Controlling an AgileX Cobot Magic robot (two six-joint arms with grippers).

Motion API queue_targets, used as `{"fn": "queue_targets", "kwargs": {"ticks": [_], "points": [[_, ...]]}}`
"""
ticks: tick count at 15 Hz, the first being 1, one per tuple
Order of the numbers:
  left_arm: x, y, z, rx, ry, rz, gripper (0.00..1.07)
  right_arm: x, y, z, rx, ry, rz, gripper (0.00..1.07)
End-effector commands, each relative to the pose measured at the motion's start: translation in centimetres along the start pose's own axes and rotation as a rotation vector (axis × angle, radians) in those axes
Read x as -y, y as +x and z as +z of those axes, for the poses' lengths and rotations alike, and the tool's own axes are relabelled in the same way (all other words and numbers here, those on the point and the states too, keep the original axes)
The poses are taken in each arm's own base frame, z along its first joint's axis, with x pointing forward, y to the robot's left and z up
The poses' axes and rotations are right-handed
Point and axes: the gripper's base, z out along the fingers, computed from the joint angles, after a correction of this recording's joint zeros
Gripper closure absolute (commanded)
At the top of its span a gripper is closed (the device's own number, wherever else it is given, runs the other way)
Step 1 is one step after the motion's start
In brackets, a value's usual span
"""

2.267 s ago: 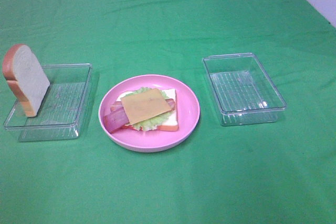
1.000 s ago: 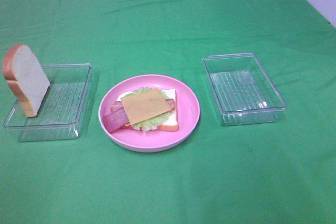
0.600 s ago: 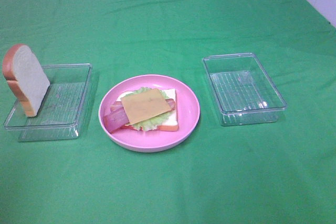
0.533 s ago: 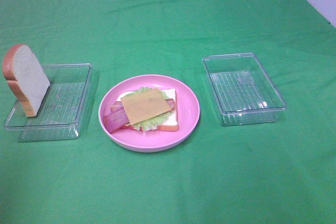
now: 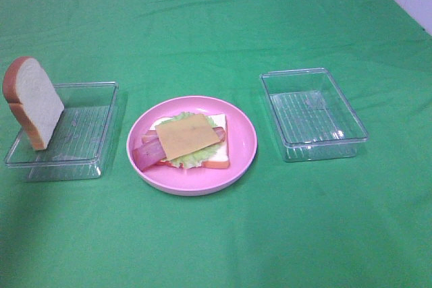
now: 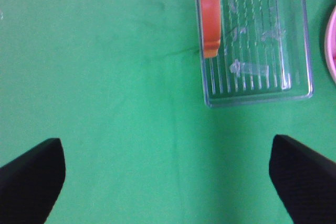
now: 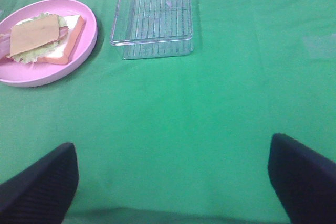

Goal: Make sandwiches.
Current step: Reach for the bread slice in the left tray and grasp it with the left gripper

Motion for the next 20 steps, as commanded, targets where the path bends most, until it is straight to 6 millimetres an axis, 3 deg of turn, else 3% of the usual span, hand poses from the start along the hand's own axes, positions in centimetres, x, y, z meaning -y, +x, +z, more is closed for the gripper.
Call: {"fn": "queue_targets", "kwargs": {"ticks": [1,2,5,8,10,13,18,20], "points": [[0.3,-3.1,4.0,-0.146,0.037,0.015,0.05,0.0,0.3,-0.2,0.022,0.002,-0.011,0.13],[0.4,-3.7,4.7,-0.155,0.045,0.013,0.05,0.0,0.3,-0.2,0.022,0.002,-0.011,0.13],[1.0,-6.2,10.1,-0.231,0.112,-0.004,0.05,0.0,0.3,-0.2,0.022,0.002,-0.011,0.13],[2.3,-6.7,13.5,-0.295,0.103,0.043,0.05,0.0,0.3,-0.2,0.022,0.002,-0.011,0.13],[4.1,-7.3,17.0,-0.337,0.096,0.070,0.05,-0.1,0.3,-0.1,0.021,-0.002,-0.009,0.13],[4.9,-6.8,19.9,-0.406,0.105,0.062,0.05,-0.1,0.3,-0.1,0.021,-0.005,-0.008,0.13],[4.8,-6.5,20.7,-0.441,0.101,0.050,0.09,-0.1,0.3,-0.1,0.021,-0.005,-0.008,0.13],[4.8,-6.3,21.2,-0.453,0.102,0.052,0.21,-0.1,0.3,-0.1,0.021,-0.005,-0.008,0.13]]}}
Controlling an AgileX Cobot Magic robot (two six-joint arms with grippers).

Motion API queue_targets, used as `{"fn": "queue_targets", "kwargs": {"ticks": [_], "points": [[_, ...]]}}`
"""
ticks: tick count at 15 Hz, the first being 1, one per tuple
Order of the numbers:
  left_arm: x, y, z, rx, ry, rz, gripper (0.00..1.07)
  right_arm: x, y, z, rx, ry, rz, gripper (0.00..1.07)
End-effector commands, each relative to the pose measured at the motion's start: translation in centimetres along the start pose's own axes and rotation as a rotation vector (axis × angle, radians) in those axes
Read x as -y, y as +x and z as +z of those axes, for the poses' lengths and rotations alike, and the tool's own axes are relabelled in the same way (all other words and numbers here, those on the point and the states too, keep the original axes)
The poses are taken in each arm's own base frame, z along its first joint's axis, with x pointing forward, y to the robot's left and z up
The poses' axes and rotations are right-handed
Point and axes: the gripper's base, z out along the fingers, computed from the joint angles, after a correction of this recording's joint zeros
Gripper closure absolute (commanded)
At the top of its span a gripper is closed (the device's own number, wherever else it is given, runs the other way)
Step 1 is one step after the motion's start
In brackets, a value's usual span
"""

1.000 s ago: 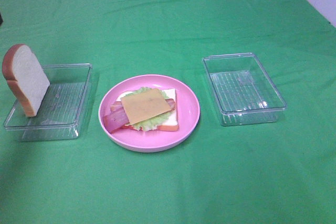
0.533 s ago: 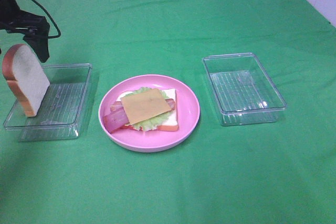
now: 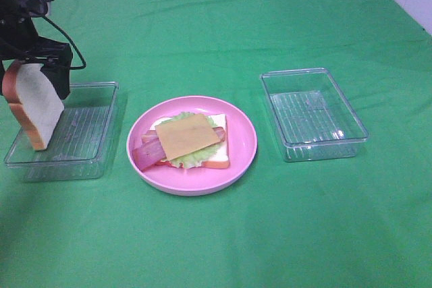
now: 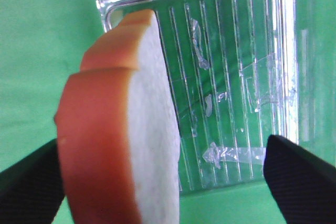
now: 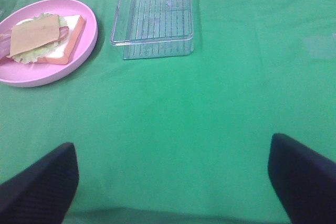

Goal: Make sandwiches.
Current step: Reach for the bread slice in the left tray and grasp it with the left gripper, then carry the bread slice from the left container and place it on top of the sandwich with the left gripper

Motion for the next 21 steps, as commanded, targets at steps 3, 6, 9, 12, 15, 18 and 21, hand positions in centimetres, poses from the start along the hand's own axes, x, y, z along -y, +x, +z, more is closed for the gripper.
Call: {"fn": "queue_targets", "kwargs": {"ticks": [3,6,9,12,15,18,21], "points": [[-0.3,0.8,0.8,-0.123,-0.043,0.014,0.77,-0.1,0.3,-0.1,0.021,-0.003,-0.008,0.13],[-0.6,0.8,0.7,-0.122,-0.080,0.003,0.93,-0.1,0.3,-0.1,0.021,-0.003,-0.008,0.13],[-0.6,0.6,0.7,-0.100,-0.083,-0.052,0.93,-0.1,0.3,-0.1,0.021,-0.003,-0.008,0.13],[-0.6,0.5,0.7,-0.085,-0.079,-0.088,0.93,-0.1,0.3,-0.1,0.021,-0.003,-0.008,0.13],[-0.5,0.7,0.7,-0.101,-0.074,-0.087,1.07,-0.1,0.3,-0.1,0.021,-0.003,-0.008,0.13],[-0.2,0.7,-0.3,-0.078,-0.039,-0.098,1.07,-0.1,0.3,-0.1,0.021,-0.003,-0.008,0.13],[0.3,1.0,-2.7,-0.034,-0.001,-0.107,1.07,-0.1,0.3,-0.1,0.021,-0.003,-0.008,0.13]]}}
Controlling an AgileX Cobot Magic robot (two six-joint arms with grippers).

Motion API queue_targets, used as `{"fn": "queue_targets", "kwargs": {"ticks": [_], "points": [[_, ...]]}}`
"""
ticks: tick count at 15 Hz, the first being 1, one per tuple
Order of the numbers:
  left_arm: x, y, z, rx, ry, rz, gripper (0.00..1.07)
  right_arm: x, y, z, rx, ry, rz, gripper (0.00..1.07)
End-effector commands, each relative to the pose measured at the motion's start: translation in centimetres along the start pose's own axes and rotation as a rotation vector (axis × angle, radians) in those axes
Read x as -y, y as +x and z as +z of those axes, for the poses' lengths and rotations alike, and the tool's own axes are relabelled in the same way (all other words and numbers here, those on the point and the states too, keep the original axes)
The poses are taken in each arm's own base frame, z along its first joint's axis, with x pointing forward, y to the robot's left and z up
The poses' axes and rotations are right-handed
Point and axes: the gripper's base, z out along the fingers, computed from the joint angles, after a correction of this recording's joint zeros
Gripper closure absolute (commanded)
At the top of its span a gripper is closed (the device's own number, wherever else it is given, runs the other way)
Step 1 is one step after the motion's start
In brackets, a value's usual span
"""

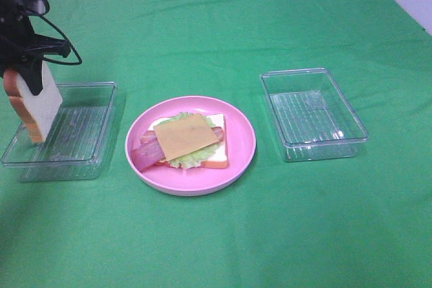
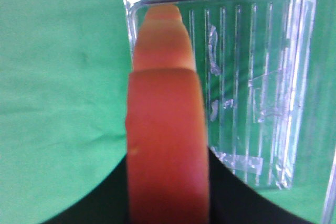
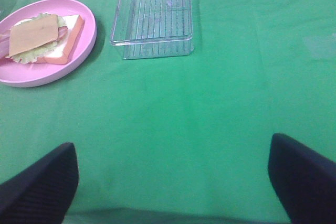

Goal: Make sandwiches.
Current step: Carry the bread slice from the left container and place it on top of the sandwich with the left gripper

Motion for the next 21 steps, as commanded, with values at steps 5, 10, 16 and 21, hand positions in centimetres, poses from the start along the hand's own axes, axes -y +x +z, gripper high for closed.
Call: {"fn": "queue_targets", "kwargs": {"ticks": [5,10,16,21], "points": [[1.2,3.3,-10.7,0.139,0.144,0.010,1.07,-0.1,0.3,-0.1,0.021,-0.003,-0.008,0.13],[3.6,6.2,-12.7,0.143,0.432,0.099,1.07,-0.1,0.3,-0.1,0.021,-0.003,-0.008,0.13],[7.9,8.2,-6.4,0.141,0.861,0.211,1.07,-0.1,0.3,-0.1,0.021,-0.003,-0.008,0.13],[12.4,7.1,-0.7,0.123,0.794,0.199,1.07,-0.1,0.3,-0.1,0.021,-0.005,-0.007,0.13]]}}
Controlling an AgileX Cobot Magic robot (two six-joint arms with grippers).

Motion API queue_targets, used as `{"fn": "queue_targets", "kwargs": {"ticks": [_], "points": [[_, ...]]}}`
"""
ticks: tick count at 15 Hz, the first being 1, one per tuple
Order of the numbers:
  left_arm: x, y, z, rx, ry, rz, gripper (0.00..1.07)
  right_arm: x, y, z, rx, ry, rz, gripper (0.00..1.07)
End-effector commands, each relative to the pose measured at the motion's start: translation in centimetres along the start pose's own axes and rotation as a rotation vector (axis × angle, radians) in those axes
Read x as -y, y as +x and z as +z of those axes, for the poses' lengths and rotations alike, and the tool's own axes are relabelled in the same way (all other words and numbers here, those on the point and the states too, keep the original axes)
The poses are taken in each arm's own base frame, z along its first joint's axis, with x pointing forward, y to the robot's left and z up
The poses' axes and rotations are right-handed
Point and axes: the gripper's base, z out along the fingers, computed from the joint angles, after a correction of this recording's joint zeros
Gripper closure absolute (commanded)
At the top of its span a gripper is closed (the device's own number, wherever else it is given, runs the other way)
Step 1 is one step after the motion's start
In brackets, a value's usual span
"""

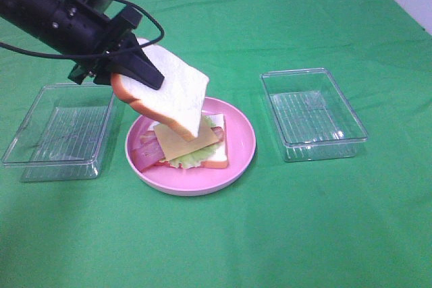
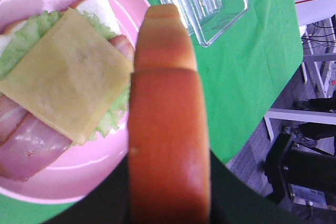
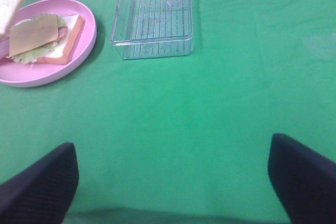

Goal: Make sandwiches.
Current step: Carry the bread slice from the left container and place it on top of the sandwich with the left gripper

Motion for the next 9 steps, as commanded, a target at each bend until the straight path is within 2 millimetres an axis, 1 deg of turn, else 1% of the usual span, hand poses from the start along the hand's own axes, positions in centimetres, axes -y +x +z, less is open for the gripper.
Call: {"fn": "queue_targets", "kwargs": {"ticks": [1,2,4,6,9], "points": [[0.1,-0.1,2.6,0.018,0.002,-0.009,1.07,-0.1,0.3,-0.1,0.021,-0.005,-0.007,0.13],[0.1,0.0,3.5,0.006,0.011,-0.017,1.07,-0.1,0.3,-0.1,0.021,-0.006,-0.007,0.13],[0.0,0.0,4.3,0.009,0.012,-0.031,1.07,-0.1,0.3,-0.1,0.021,-0.006,-0.007,0.13],[-0.5,-0.4,4.8,0.050,0.010,-0.065,1.07,-0.1,0.3,-0.1,0.021,-0.006,-0.007,0.13],[-0.5,-0.7,5.2,0.086,0.059,-0.095,1.07,-0.1,0.3,-0.1,0.021,-0.006,-0.007,0.13]]}}
